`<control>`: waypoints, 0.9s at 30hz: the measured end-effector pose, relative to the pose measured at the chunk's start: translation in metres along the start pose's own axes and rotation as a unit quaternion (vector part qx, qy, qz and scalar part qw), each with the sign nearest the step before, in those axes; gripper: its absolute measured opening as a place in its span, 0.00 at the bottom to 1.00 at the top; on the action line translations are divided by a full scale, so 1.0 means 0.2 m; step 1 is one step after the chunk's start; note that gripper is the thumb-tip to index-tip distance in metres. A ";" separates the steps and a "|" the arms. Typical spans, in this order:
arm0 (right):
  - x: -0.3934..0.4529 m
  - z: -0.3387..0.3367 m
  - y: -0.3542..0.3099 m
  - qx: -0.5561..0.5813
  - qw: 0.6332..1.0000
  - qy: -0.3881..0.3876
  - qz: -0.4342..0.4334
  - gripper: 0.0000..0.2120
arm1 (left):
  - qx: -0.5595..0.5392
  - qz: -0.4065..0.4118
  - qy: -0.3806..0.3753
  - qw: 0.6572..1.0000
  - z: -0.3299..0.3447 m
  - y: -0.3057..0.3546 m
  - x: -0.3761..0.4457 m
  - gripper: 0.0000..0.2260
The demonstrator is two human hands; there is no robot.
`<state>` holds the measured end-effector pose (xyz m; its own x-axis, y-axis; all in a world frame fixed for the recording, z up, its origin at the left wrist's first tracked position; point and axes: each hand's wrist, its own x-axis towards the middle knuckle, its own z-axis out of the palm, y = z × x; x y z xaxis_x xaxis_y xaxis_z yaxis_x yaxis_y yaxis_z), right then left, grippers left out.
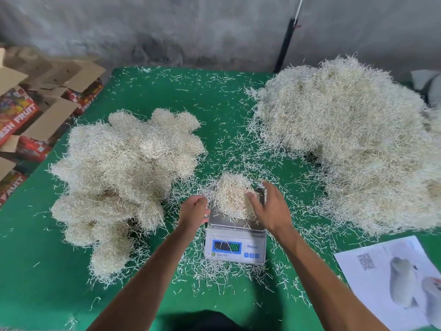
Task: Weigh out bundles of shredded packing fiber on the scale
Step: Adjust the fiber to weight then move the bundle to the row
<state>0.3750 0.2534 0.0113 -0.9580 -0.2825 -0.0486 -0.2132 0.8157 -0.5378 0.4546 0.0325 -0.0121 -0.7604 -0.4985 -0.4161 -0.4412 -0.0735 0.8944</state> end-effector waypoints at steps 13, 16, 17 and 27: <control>0.12 0.09 0.05 0.054 0.998 0.003 0.022 0.40 | 0.314 0.087 -0.052 0.944 -0.10 -0.14 0.18 0.32; 0.16 0.10 0.07 0.057 0.998 0.009 0.033 0.40 | 0.435 0.092 -0.090 0.891 -0.04 -0.13 0.33 0.31; 0.15 0.09 0.06 0.064 0.997 0.012 0.030 0.39 | 0.457 0.088 -0.097 0.880 -0.03 -0.12 0.34 0.28; 0.16 0.08 0.04 0.078 0.995 0.036 0.041 0.36 | 0.270 0.103 0.042 0.956 -0.16 -0.05 0.42 0.10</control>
<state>0.3465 0.2420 -0.0081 -0.9834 -0.1772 -0.0400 -0.1073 0.7440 -0.6595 0.4102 -0.0373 -0.0501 -0.8267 -0.5239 -0.2050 -0.4851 0.4793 0.7314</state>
